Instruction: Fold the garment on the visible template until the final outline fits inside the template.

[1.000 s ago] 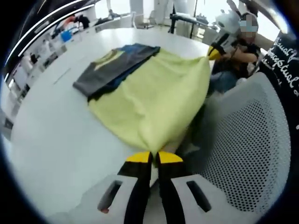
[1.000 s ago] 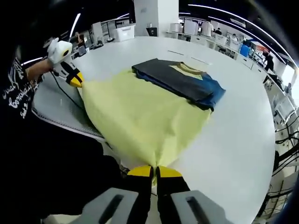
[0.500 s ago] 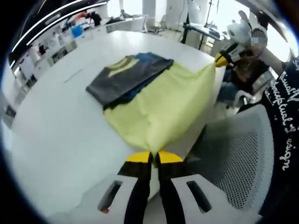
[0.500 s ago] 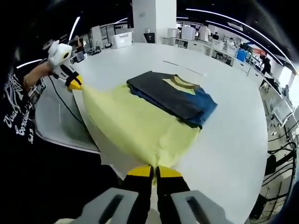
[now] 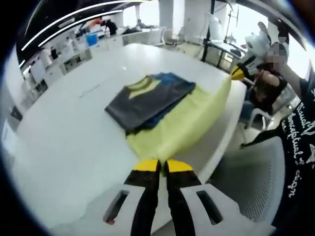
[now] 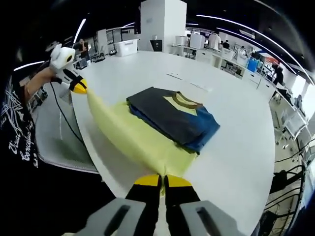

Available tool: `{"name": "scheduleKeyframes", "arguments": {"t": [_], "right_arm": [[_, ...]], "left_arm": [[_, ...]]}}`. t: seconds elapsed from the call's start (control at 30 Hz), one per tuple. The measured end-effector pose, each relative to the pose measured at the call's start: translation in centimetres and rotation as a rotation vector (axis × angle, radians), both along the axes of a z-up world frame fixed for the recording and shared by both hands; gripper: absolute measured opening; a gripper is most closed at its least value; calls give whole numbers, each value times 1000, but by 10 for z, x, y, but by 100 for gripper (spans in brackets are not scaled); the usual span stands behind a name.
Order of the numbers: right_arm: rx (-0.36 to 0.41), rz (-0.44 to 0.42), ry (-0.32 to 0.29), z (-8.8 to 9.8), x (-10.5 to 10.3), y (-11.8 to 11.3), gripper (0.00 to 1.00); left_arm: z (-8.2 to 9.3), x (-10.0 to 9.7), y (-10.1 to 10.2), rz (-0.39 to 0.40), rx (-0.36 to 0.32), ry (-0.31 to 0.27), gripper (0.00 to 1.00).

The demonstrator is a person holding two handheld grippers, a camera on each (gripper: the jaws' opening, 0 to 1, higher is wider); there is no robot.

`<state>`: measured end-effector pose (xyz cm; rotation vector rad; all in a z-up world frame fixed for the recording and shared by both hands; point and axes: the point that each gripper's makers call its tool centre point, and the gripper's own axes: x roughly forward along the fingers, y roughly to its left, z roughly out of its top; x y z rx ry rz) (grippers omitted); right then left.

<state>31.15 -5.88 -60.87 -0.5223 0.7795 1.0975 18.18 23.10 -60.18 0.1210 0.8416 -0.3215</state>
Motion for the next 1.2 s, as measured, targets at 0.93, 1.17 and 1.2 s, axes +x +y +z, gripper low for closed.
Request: {"name": "scheduleKeyframes", "arguments": {"t": [0.93, 1.17, 1.2], "right_arm": [[48, -34, -112, 41, 80, 37, 0], [62, -55, -135, 47, 102, 46, 0], [70, -66, -135, 48, 107, 48, 0]], "left_arm": [[48, 85, 34, 90, 24, -129, 1], [53, 110, 46, 108, 49, -157, 1], [54, 113, 48, 108, 58, -160, 1]]}}
